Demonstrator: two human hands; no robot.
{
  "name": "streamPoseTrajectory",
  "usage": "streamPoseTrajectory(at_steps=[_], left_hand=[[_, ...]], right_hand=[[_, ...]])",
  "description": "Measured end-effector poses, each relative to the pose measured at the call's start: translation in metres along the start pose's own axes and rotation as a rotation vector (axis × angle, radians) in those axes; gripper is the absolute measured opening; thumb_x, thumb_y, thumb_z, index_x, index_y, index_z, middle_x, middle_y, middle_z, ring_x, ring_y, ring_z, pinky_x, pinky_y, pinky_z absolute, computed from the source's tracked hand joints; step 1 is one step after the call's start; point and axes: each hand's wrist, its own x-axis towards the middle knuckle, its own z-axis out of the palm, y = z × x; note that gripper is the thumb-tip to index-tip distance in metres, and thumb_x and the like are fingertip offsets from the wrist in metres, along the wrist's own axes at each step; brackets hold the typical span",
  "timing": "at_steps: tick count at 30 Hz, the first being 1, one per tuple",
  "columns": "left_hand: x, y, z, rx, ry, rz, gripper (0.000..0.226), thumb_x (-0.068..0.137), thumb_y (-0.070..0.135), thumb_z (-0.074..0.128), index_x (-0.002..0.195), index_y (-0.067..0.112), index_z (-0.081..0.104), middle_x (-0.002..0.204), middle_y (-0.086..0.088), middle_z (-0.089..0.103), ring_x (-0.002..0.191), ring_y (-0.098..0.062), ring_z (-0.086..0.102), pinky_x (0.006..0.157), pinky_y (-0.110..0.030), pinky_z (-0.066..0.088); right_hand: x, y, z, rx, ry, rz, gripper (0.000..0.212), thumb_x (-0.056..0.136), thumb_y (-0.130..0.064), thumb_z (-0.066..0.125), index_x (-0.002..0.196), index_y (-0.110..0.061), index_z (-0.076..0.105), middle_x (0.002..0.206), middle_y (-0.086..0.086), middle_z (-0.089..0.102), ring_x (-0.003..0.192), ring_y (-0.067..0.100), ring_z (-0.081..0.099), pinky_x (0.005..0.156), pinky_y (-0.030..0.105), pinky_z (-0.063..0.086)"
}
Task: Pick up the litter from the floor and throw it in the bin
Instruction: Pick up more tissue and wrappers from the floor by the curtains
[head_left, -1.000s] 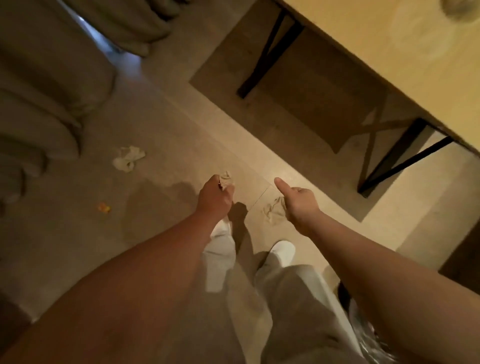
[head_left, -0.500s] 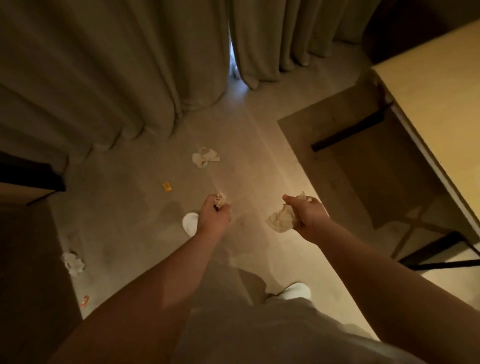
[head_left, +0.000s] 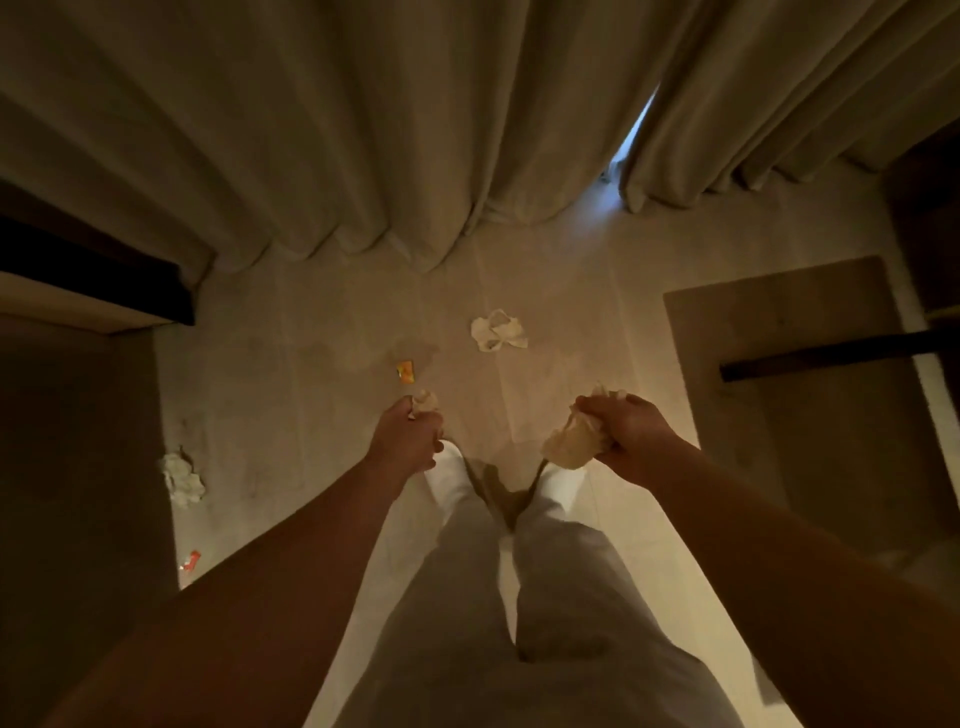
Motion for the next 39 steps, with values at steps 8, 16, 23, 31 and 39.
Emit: streamPoseTrajectory(at_steps=[8, 16, 23, 31, 39], left_hand=[[0.127, -0.023, -0.025, -0.265, 0.09, -0.157, 0.026, 0.09, 0.0, 0.052, 0.104, 0.019, 0.063, 0.079, -0.011, 0.061, 0.061, -0.021, 0.056, 0.061, -0.033, 0.047], [0.312, -0.075, -0.006, -0.083, 0.154, -0.158, 0.024, 0.085, 0.004, 0.054, 0.102, 0.021, 0.059, 0.081, -0.013, 0.062, 0.058, -0.025, 0.055, 0.056, -0.034, 0.049], [0.472, -0.133, 0.024, 0.222, 0.353, -0.069, 0.05, 0.078, 0.033, 0.072, 0.12, 0.017, 0.052, 0.103, -0.009, 0.065, 0.095, -0.035, 0.066, 0.074, -0.036, 0.051], [0.576, -0.186, 0.043, 0.336, 0.514, -0.069, 0.072, 0.079, 0.052, 0.072, 0.135, 0.02, 0.039, 0.135, -0.014, 0.041, 0.086, -0.031, 0.057, 0.072, -0.04, 0.047], [0.595, -0.211, 0.05, 0.434, 0.532, 0.047, 0.046, 0.093, 0.032, 0.06, 0.129, 0.007, 0.044, 0.136, -0.018, 0.044, 0.108, -0.04, 0.058, 0.074, -0.04, 0.042]], right_hand=[[0.146, -0.01, 0.073, -0.253, -0.059, 0.028, 0.03, 0.088, 0.0, 0.066, 0.117, 0.007, 0.064, 0.104, 0.024, 0.07, 0.087, 0.037, 0.07, 0.067, 0.043, 0.059], [0.352, 0.016, 0.132, -0.576, 0.008, -0.068, 0.02, 0.082, -0.008, 0.072, 0.101, -0.011, 0.065, 0.108, 0.018, 0.072, 0.1, 0.039, 0.071, 0.084, 0.055, 0.06], [0.516, 0.056, 0.15, -0.965, 0.102, -0.231, 0.077, 0.071, -0.049, 0.081, 0.135, -0.021, 0.047, 0.123, 0.012, 0.067, 0.102, 0.032, 0.07, 0.078, 0.045, 0.06], [0.613, 0.087, 0.151, -1.285, 0.049, -0.444, 0.081, 0.081, -0.05, 0.071, 0.149, -0.031, 0.031, 0.116, 0.003, 0.055, 0.092, 0.022, 0.054, 0.068, 0.032, 0.044], [0.635, 0.111, 0.161, -1.419, 0.015, -0.463, 0.03, 0.094, -0.044, 0.059, 0.116, -0.024, 0.061, 0.092, 0.001, 0.067, 0.078, 0.02, 0.069, 0.077, 0.044, 0.06]])
